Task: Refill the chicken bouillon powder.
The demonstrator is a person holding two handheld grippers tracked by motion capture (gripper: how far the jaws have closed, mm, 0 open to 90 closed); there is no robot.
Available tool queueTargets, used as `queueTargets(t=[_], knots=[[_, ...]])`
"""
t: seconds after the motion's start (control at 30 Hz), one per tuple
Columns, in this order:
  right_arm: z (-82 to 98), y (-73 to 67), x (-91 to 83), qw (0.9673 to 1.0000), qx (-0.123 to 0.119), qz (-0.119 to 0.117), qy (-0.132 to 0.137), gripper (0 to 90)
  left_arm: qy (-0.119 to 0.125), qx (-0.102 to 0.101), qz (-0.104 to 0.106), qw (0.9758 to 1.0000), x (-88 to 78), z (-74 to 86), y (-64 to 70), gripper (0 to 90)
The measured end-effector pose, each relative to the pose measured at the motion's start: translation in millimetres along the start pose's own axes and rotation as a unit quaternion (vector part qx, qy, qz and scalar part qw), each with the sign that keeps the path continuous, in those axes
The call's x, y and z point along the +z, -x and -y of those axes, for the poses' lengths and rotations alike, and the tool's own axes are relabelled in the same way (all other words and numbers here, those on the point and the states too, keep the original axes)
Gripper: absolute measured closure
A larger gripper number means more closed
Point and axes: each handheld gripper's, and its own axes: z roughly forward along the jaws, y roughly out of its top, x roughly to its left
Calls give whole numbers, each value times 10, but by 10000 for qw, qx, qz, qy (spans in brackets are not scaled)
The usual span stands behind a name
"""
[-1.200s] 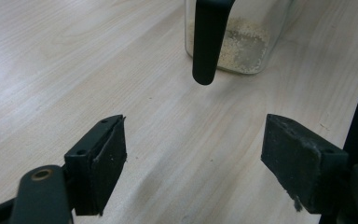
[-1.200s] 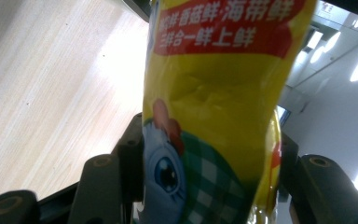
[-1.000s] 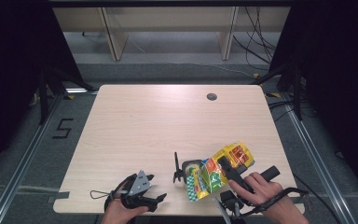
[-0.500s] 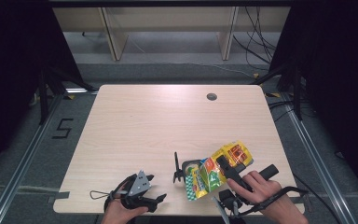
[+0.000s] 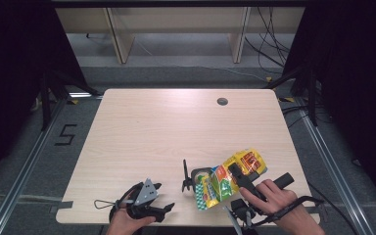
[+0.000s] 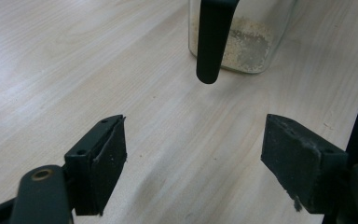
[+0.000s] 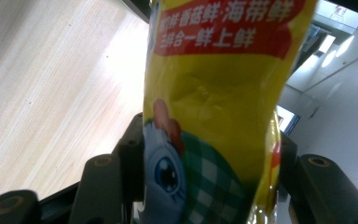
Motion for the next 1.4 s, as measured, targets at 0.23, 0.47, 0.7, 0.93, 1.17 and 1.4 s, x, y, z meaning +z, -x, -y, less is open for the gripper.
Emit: queueTargets(t=[0.23,0.47,0.7,0.93,1.17,1.4], knots=[[0,-16,8,10000,17,-23,27,481,144,-155,43,9998,11,2,21,215],[17,-33,-2,10000,60,-63,-19,481,117,-71,23,9999,19,4,-1,215],[-2,-24,-3,10000,37,-27,43,482,94,-79,-8,9999,12,5,0,215],[5,-45,-15,9999,132,-45,-67,485,155,-161,72,9997,12,7,18,215],[14,-53,-39,9995,266,-56,-146,485,95,-100,41,9999,-5,-5,10,215],[2,-15,-9,9997,-227,17,37,488,125,-109,47,9999,2,-5,11,215]])
